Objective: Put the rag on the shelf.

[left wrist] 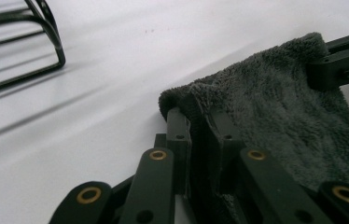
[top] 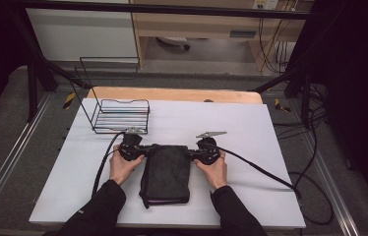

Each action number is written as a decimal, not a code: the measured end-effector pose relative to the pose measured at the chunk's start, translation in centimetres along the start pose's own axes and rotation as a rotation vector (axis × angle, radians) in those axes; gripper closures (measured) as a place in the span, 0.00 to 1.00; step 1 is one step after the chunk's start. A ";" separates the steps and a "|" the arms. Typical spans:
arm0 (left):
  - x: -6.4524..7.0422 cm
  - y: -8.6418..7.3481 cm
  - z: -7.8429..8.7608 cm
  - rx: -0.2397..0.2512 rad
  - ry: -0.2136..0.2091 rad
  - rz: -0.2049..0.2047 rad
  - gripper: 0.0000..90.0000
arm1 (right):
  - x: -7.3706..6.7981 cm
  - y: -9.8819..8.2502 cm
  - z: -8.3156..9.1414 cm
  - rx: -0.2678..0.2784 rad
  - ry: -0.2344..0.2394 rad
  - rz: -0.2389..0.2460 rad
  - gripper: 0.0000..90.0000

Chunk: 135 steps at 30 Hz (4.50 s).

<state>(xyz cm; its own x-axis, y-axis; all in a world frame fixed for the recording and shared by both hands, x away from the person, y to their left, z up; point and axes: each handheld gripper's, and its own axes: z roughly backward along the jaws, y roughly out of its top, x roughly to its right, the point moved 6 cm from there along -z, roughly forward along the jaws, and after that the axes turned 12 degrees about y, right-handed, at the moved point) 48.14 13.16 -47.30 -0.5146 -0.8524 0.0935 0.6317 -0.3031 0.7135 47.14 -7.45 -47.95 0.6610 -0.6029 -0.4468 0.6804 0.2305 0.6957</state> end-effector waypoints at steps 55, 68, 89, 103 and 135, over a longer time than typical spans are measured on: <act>3.4 3.0 9.4 0.295 0.032 -0.106 0.93 | -6.1 4.0 5.7 0.206 0.023 0.254 0.92; 3.9 3.8 11.3 0.364 0.041 -0.121 0.93 | -7.7 4.9 6.9 0.251 0.003 0.324 0.93; 4.4 5.1 13.7 0.460 0.058 -0.134 0.93 | -9.7 6.8 8.8 0.316 -0.035 0.412 0.93; 4.1 6.4 15.2 0.526 0.073 -0.133 0.93 | -11.2 8.5 9.8 0.357 -0.058 0.469 0.93; 1.4 9.6 20.4 0.682 0.142 -0.092 0.93 | -15.7 14.1 10.7 0.479 -0.062 0.563 0.93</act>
<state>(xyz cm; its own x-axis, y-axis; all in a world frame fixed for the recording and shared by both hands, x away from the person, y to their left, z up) 41.66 17.78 -26.12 -0.4385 -0.8976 -0.0464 0.0609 -0.0812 0.9948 42.99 -2.90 -25.12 0.8406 -0.5367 0.0730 0.0216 0.1679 0.9856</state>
